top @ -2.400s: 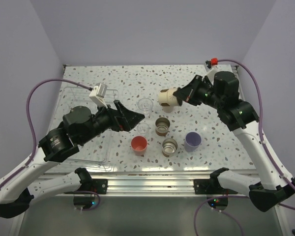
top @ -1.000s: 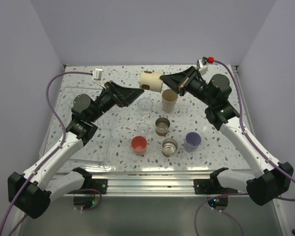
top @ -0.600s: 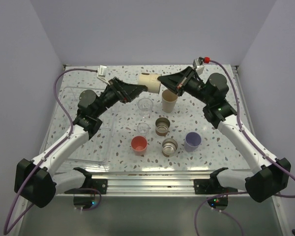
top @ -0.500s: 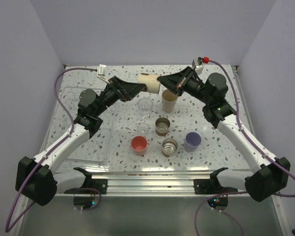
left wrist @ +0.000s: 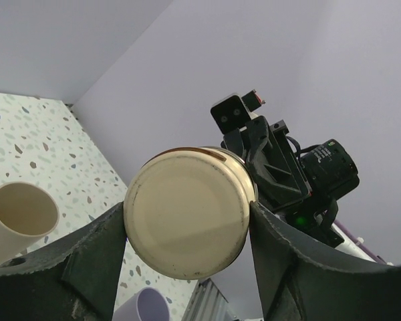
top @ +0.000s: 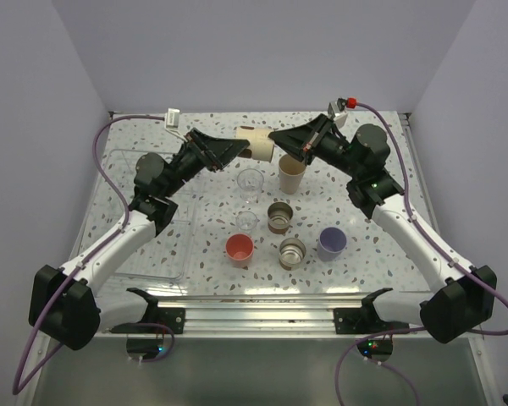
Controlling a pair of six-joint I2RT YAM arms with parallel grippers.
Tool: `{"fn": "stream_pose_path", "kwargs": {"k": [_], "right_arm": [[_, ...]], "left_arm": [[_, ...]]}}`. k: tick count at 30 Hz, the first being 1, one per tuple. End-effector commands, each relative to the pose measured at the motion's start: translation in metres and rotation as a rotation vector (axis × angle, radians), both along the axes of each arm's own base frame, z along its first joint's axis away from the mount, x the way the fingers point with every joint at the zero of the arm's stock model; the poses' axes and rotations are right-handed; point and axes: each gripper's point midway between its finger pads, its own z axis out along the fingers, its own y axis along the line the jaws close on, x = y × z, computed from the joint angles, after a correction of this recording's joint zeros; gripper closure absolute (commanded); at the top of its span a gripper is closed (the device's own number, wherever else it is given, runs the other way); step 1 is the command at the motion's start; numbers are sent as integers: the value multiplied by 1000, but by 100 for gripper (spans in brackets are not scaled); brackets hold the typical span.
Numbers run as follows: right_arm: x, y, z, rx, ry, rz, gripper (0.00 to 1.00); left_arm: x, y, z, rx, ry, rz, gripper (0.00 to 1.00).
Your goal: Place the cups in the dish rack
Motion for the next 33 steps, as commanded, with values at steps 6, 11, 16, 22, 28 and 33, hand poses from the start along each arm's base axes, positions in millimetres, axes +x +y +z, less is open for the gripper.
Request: {"fn": "stream_pose_path", "kwargs": {"k": [6,11,16,22,28,33], "right_arm": [[-16,2,15,9,-68,39,100],[-21,-2,7,-176,-128,34,57],[-25,-19,-11,-331,-97,-28,5],[-37,-42,-26,-492,-99,-74,2],[-49,-49,-47,-571,-70,-46,2],[-52,-50,-56,-604,-66,-18,3]], "left_arm": [[-11,3,36,-14,-90,-9,77],[12,12,17,162,18,108,98],[24,36,13,246,44,184,100],[60,113,-36,637,251,519,100],[77,204,-87,863,508,763,100],[90,265,-117,884,648,843,100]]}}
